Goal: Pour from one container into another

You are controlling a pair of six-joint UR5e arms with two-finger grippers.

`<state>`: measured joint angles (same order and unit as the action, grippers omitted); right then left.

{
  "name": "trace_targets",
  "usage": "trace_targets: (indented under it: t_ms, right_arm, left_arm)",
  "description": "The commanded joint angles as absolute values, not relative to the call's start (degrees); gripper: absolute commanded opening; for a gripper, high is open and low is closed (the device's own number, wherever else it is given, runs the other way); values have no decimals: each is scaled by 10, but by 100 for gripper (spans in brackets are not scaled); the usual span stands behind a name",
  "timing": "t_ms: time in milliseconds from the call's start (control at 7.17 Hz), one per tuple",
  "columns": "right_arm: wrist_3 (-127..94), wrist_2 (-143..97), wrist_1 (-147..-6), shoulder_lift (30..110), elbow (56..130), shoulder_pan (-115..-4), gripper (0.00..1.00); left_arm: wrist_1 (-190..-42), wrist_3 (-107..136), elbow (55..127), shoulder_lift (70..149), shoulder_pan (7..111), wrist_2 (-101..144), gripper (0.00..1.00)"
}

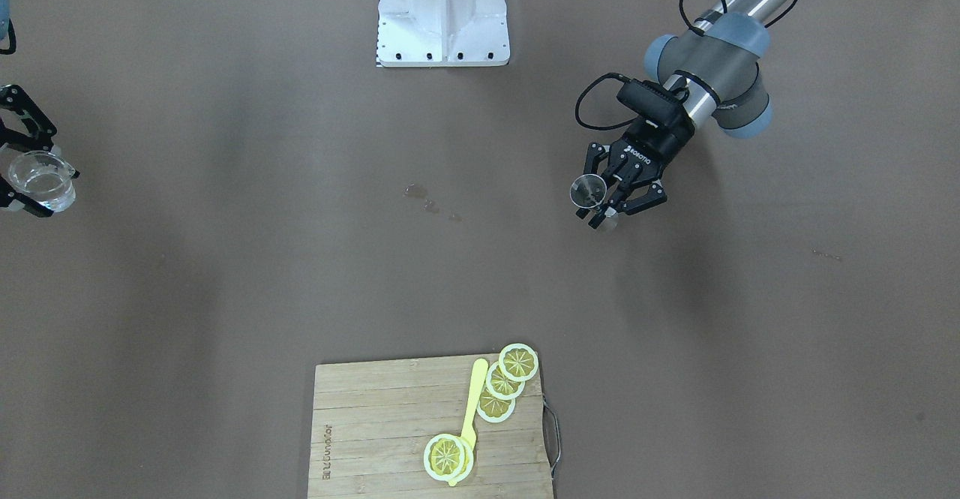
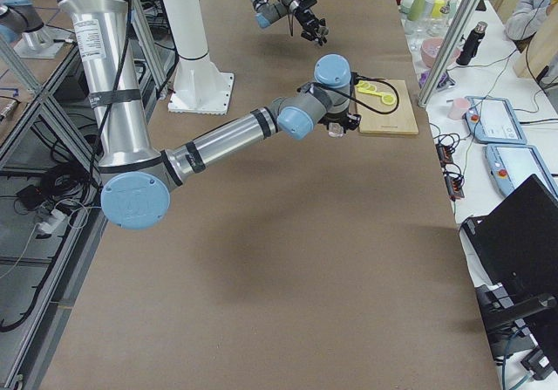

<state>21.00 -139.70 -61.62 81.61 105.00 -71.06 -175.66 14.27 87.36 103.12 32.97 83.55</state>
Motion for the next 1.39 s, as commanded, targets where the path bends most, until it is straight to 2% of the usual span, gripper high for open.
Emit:
trace_targets:
  t_ms: [0, 418, 976, 1255]
  right_arm:
    - [159, -1382, -522, 820, 1004, -709, 0]
    - [120, -1379, -377, 846, 935, -709, 0]
    - [94, -1376, -183, 870, 823, -703, 0]
    - [45, -1366, -80, 868, 768, -681, 0]
  left_arm:
    - [-1764, 147, 881, 1025, 329, 839, 0]
    - [-1739, 149, 902, 1025, 330, 837, 0]
    - [-1722, 313, 901, 1020, 344, 821, 0]
    - [-1719, 332, 900, 997, 324, 704, 0]
